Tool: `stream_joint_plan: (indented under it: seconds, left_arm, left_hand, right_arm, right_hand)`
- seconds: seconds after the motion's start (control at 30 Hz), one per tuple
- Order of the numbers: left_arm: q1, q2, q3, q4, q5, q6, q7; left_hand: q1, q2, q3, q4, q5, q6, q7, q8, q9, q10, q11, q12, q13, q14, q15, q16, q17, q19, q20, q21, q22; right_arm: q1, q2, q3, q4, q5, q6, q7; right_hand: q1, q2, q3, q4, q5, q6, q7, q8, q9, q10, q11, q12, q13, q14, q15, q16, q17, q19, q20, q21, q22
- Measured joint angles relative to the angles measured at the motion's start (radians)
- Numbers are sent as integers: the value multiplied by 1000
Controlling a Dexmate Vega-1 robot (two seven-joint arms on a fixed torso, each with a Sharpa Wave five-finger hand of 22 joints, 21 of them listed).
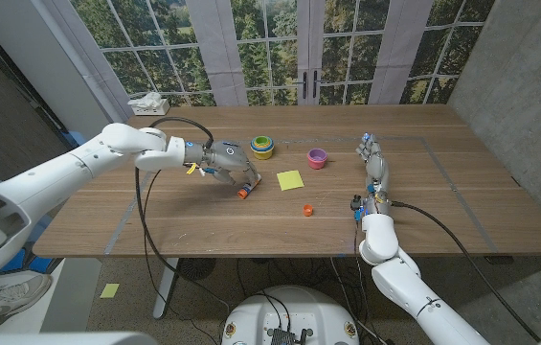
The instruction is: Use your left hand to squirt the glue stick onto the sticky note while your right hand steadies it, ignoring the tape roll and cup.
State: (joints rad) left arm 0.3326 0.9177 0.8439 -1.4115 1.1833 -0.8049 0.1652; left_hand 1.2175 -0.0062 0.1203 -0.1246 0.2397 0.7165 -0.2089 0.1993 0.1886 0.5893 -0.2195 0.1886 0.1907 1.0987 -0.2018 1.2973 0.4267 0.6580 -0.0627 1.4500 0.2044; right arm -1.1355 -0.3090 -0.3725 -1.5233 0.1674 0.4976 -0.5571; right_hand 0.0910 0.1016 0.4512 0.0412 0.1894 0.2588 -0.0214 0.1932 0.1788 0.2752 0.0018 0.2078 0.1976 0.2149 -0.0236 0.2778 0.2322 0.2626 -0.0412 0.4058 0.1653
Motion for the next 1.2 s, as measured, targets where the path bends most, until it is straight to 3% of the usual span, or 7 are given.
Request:
stream_joint_plan:
  seconds: [0.53,0.9,1.2]
  left_arm:
    - [-40,-29,52,49,-37,-17,-59]
    - [-44,-38,73,63,-37,-16,-43]
    - [-39,-44,85,72,-39,-7,-37]
  left_hand:
    - [8,35,7,-7,-13,-16,-5,-4,-1,29,-4,1,3,-15,7,-15,3,-9,2,-12,-9]
    - [33,59,27,-27,-37,13,6,2,-2,75,-2,8,3,-2,2,-15,2,-9,2,0,-9]
    - [30,76,42,-22,-48,0,21,-4,-3,124,-2,16,7,-2,2,-31,0,-9,2,0,-14]
  right_arm:
    - [13,-8,-6,0,-13,-9,-11]
    - [15,-14,-7,-2,-27,-13,-22]
    - [9,-18,-6,-12,-43,-13,-35]
  right_hand:
    - [0,0,3,-3,0,5,5,0,0,9,2,0,0,7,-1,0,0,0,0,-13,0]
    - [0,0,0,-5,0,5,5,0,0,13,-2,0,0,15,6,0,0,14,0,-15,0]
    - [0,0,-3,-8,0,5,5,0,0,18,4,0,0,22,-1,1,0,14,0,-23,0]
